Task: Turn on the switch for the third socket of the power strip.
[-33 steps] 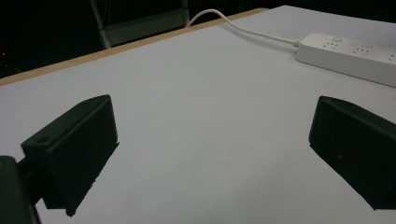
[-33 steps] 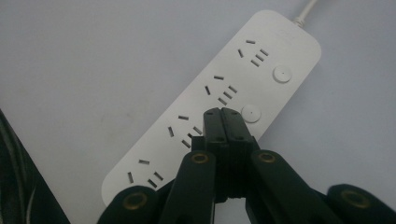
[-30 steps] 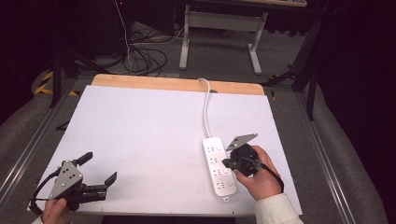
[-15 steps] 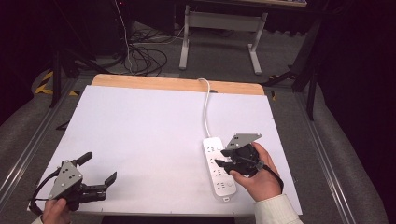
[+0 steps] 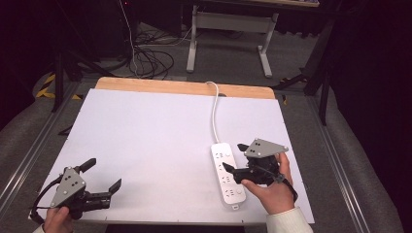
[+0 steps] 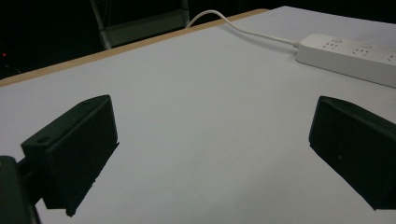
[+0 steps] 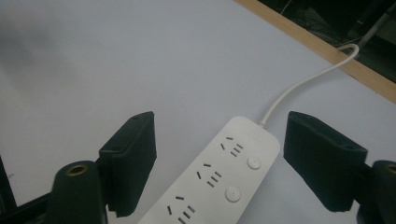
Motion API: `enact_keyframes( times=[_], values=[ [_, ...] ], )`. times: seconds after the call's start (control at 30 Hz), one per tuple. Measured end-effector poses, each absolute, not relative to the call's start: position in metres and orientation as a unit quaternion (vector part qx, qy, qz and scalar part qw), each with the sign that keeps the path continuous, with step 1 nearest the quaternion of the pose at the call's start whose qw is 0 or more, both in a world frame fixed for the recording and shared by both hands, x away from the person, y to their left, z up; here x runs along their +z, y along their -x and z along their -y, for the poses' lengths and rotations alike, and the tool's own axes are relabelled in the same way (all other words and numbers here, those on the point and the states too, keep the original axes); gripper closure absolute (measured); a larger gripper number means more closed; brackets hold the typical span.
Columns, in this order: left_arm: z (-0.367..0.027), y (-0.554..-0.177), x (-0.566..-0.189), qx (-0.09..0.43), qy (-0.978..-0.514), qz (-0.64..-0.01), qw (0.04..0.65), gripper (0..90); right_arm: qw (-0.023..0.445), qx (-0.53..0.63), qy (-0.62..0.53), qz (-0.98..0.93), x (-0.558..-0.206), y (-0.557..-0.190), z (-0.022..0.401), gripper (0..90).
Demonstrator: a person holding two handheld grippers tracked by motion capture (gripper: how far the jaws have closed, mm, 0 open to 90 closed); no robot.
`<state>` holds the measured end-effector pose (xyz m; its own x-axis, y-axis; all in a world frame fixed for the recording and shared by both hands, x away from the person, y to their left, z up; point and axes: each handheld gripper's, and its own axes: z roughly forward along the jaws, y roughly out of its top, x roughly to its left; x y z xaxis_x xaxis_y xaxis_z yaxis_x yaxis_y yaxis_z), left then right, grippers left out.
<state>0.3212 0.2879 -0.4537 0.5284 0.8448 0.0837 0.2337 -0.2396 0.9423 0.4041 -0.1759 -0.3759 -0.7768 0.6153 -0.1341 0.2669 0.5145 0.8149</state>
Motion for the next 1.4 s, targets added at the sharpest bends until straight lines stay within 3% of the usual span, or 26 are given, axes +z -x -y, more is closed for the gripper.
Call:
enact_keyframes(
  times=[0.23, 1.0, 1.4],
  values=[
    [-0.288, -0.321, -0.454, 0.313, -0.725, -0.372, 0.488, 1.7, 0.215, 0.468, -0.284, -0.809, -0.378, -0.398, 0.194, 20.6],
    [-0.287, -0.321, -0.454, 0.310, -0.725, -0.374, 0.489, 1.7, 0.211, 0.520, -0.337, -0.756, -0.416, -0.381, 0.253, 19.4],
    [-0.287, -0.322, -0.454, 0.312, -0.729, -0.370, 0.485, 1.7, 0.194, 0.517, -0.342, -0.760, -0.443, -0.379, 0.263, 19.3]
  ],
)
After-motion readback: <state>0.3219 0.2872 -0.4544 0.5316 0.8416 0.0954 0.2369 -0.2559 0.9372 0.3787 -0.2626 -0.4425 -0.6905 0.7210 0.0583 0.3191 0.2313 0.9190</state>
